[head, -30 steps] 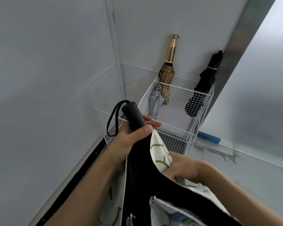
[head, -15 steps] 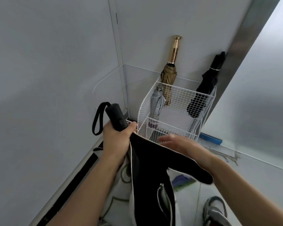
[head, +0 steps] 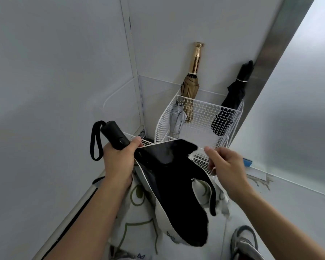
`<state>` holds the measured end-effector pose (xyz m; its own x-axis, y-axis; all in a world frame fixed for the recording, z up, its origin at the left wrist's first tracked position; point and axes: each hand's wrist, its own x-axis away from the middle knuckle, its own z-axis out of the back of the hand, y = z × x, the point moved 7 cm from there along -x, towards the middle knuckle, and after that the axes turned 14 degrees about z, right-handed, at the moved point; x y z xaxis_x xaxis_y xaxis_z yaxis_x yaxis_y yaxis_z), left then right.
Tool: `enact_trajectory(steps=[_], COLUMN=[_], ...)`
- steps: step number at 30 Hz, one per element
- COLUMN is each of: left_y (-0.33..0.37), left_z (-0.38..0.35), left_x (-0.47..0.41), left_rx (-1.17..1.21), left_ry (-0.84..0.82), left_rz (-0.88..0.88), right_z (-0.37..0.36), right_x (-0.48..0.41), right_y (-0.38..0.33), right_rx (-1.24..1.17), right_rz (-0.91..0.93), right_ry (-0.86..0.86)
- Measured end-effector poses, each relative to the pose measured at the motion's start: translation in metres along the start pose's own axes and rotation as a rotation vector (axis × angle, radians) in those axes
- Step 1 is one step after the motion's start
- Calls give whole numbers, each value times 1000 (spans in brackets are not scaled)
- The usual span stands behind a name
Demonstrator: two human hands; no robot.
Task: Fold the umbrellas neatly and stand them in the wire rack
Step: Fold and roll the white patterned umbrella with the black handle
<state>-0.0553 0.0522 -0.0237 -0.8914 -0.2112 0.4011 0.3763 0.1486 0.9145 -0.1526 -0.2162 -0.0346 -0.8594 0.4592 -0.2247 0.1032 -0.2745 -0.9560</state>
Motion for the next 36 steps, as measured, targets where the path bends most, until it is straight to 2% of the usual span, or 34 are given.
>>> enact_trajectory(steps=[4,8,13,17,19,22,25,27,31,36], left_y=[-3,-11,-17,-13,-10,-8,-9,-9,-6,-11], left_z=[-3,-15,-32,-36,-34,-32,-29,-26,-28,-48], left_x=[1,8,23,24,21,18,13,11,16,40], left_rx=[55,62,90,47,32,37,-8,-39,-82,-102], left_ry=[-13,-106,-223,-299,-323,-324,-296,-293,-337,-460], left_rz=[40,92,123,97,91,88,81,79,65,83], right_z=[-28,-50,-61,-53,-44,-50,-58,-49,-20,-38], right_x=[11,22,29,22,14,21,33,24,1,10], right_y=[-13,-14,-14,-10,-14,-21,-23,-18,1,-1], right_rx=[-155,-216,-190,-244,-106,182,294,274,316,342], right_rz=[76,60,63,-10,106,310,404,313,192,214], right_ry=[-265,-477,-561,-524,-526,-648,-728,-637,-294,-273])
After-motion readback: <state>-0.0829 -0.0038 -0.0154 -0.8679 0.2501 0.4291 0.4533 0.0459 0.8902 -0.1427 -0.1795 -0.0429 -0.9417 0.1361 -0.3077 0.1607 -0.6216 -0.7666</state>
